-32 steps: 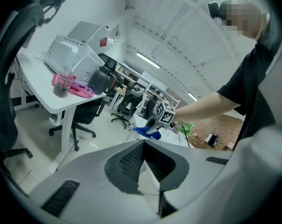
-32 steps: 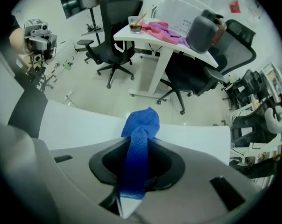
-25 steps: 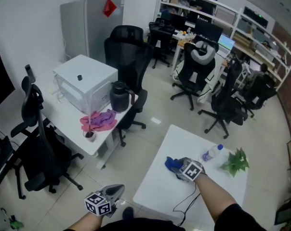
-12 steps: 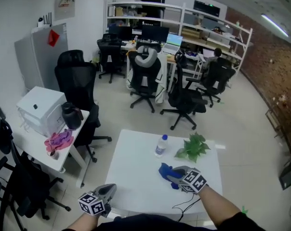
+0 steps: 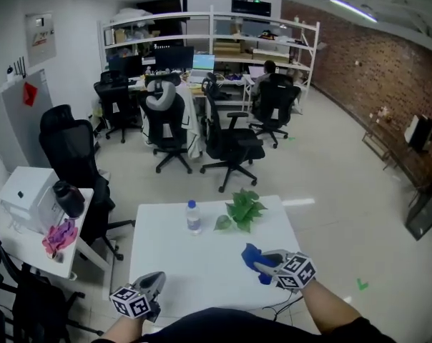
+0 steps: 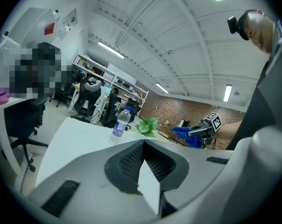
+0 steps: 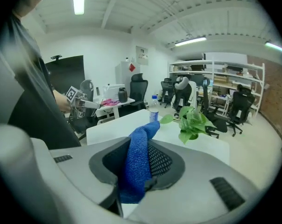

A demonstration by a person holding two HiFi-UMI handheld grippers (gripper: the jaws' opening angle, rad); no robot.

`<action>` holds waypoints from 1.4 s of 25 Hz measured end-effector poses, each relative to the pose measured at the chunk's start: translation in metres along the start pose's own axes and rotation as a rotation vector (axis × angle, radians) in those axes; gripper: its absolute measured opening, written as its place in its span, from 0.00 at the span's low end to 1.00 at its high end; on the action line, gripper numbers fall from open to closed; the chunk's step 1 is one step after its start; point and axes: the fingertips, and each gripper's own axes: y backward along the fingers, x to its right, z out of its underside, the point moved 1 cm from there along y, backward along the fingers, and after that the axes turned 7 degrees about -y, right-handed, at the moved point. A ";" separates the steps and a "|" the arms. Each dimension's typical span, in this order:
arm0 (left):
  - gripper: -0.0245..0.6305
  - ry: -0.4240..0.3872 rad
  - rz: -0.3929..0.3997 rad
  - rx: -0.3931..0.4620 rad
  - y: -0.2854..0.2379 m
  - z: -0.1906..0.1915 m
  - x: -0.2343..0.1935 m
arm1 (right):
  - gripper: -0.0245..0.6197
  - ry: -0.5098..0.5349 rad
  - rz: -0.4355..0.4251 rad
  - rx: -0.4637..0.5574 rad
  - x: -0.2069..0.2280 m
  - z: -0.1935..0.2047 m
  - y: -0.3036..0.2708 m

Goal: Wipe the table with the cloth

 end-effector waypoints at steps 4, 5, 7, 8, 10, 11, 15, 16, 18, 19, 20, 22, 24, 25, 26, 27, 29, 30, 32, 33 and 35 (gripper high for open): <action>0.03 -0.003 0.025 -0.017 -0.009 0.001 0.011 | 0.18 -0.118 0.036 0.035 0.009 0.034 0.028; 0.03 -0.001 0.028 -0.022 -0.010 0.003 0.012 | 0.18 -0.147 0.042 0.038 0.010 0.043 0.033; 0.03 0.003 0.032 -0.033 -0.011 0.007 0.015 | 0.18 -0.207 0.053 0.042 0.012 0.063 0.038; 0.03 0.004 0.034 -0.039 -0.011 0.009 0.015 | 0.18 -0.237 0.057 0.044 0.012 0.072 0.040; 0.03 0.008 0.036 -0.049 -0.011 0.012 0.015 | 0.18 -0.288 0.063 0.048 0.013 0.087 0.041; 0.03 0.011 0.035 -0.053 -0.011 0.013 0.014 | 0.18 -0.309 0.065 0.048 0.013 0.093 0.040; 0.03 0.031 0.023 -0.054 -0.005 0.019 0.008 | 0.18 -0.375 0.055 0.053 0.009 0.107 0.034; 0.03 0.036 0.018 -0.050 -0.003 0.020 0.007 | 0.18 -0.385 0.052 0.054 0.009 0.109 0.034; 0.03 0.047 0.010 -0.046 0.001 0.021 0.004 | 0.18 -0.399 0.047 0.060 0.009 0.109 0.033; 0.03 0.052 0.006 -0.046 0.003 0.022 0.002 | 0.18 -0.405 0.043 0.066 0.009 0.109 0.033; 0.03 0.054 0.002 -0.047 0.005 0.023 0.000 | 0.18 -0.413 0.039 0.075 0.010 0.108 0.034; 0.03 0.055 -0.007 -0.047 0.009 0.024 -0.003 | 0.18 -0.434 0.033 0.099 0.012 0.107 0.036; 0.03 0.062 -0.016 -0.045 0.014 0.024 -0.005 | 0.18 -0.453 0.036 0.121 0.016 0.105 0.042; 0.03 0.066 -0.020 -0.044 0.016 0.024 -0.005 | 0.18 -0.459 0.039 0.128 0.018 0.105 0.045; 0.03 0.068 -0.023 -0.044 0.017 0.024 -0.006 | 0.18 -0.463 0.043 0.133 0.020 0.104 0.047; 0.03 0.069 -0.024 -0.045 0.018 0.025 -0.006 | 0.18 -0.466 0.048 0.136 0.023 0.104 0.050; 0.03 0.071 -0.025 -0.048 0.017 0.027 -0.006 | 0.18 -0.474 0.058 0.141 0.028 0.105 0.054; 0.03 0.072 -0.025 -0.049 0.017 0.027 -0.005 | 0.18 -0.477 0.064 0.144 0.030 0.105 0.056; 0.03 0.075 -0.021 -0.052 0.016 0.027 -0.004 | 0.18 -0.484 0.077 0.144 0.035 0.107 0.060; 0.03 0.075 -0.018 -0.053 0.015 0.027 -0.003 | 0.18 -0.487 0.088 0.142 0.038 0.109 0.063; 0.03 0.072 -0.011 -0.056 0.011 0.026 -0.001 | 0.18 -0.493 0.111 0.136 0.046 0.115 0.068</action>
